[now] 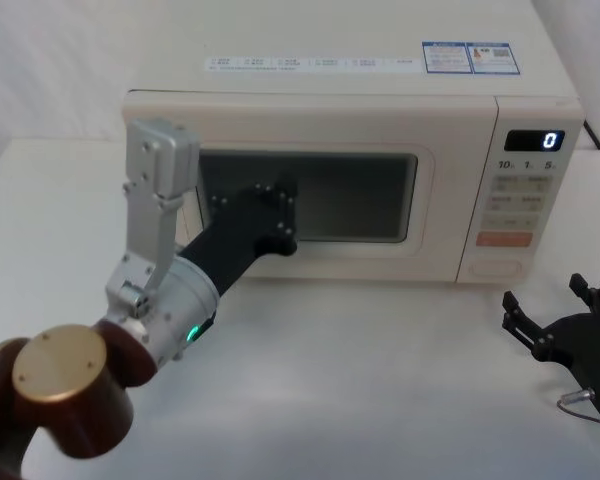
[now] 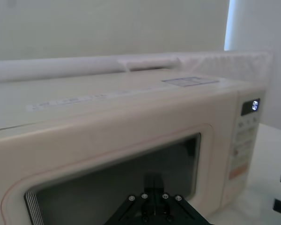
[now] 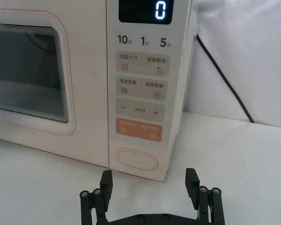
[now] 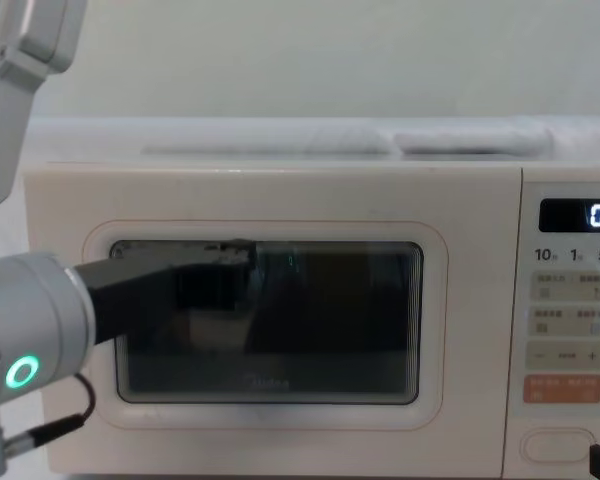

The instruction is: Press the button to open the microwave door with one hand; close the microwave door with the other hand.

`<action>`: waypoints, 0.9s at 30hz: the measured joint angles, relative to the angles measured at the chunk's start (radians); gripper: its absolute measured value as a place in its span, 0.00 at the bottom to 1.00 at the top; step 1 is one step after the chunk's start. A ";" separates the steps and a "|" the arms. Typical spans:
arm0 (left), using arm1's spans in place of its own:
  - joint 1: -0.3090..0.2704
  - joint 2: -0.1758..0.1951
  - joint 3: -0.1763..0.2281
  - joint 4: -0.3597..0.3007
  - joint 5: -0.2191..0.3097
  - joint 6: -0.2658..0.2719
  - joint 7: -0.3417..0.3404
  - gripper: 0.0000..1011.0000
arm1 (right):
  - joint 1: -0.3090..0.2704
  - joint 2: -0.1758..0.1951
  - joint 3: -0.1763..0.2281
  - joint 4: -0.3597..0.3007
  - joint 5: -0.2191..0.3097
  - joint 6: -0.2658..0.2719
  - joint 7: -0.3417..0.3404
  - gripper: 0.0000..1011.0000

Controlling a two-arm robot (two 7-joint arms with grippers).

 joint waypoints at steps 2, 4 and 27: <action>0.029 0.015 0.000 -0.024 0.000 -0.001 0.000 0.05 | 0.000 0.000 0.000 0.000 0.000 0.000 0.000 0.99; 0.046 0.024 -0.004 -0.039 -0.002 -0.006 0.000 0.10 | 0.000 0.000 0.000 0.000 0.000 0.000 0.000 0.99; 0.309 0.117 -0.124 -0.164 -0.007 -0.095 0.023 0.79 | 0.000 0.000 0.000 0.000 0.000 0.000 0.000 0.99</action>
